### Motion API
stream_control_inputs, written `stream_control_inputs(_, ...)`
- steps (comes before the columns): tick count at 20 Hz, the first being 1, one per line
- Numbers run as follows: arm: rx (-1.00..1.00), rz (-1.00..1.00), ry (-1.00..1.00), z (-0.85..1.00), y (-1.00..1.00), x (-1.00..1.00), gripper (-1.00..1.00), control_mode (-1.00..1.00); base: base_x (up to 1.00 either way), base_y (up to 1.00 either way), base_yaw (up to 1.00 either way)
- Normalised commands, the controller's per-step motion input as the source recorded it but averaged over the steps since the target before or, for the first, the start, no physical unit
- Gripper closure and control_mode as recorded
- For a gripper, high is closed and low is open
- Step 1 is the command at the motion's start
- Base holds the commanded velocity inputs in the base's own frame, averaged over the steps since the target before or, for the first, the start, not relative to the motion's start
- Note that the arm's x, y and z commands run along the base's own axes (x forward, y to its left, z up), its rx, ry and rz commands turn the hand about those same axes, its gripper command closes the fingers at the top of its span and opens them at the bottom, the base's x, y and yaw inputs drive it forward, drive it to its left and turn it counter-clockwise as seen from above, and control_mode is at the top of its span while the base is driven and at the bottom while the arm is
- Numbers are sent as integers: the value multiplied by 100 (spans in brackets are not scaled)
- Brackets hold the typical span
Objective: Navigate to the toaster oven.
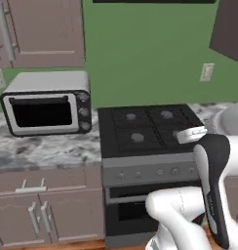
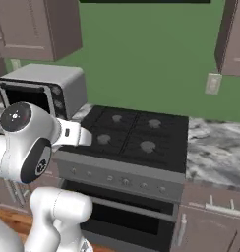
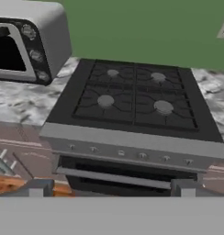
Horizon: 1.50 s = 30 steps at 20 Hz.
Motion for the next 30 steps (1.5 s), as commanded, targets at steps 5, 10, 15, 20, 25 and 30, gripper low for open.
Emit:
stream_control_inputs(5,0,0,0,0,0,0,-100,100,32,100,-13)
stream_control_inputs(10,0,0,0,0,0,0,-100,100,11,100,-9)
stream_control_inputs(15,0,0,0,0,0,0,-100,100,55,100,-19)
stream_control_inputs(20,0,0,0,0,0,0,-100,100,96,73,-26)
stream_control_inputs(25,0,0,0,0,0,0,-100,100,91,0,-11)
stream_control_inputs(30,0,0,0,0,0,0,-100,100,96,-44,16)
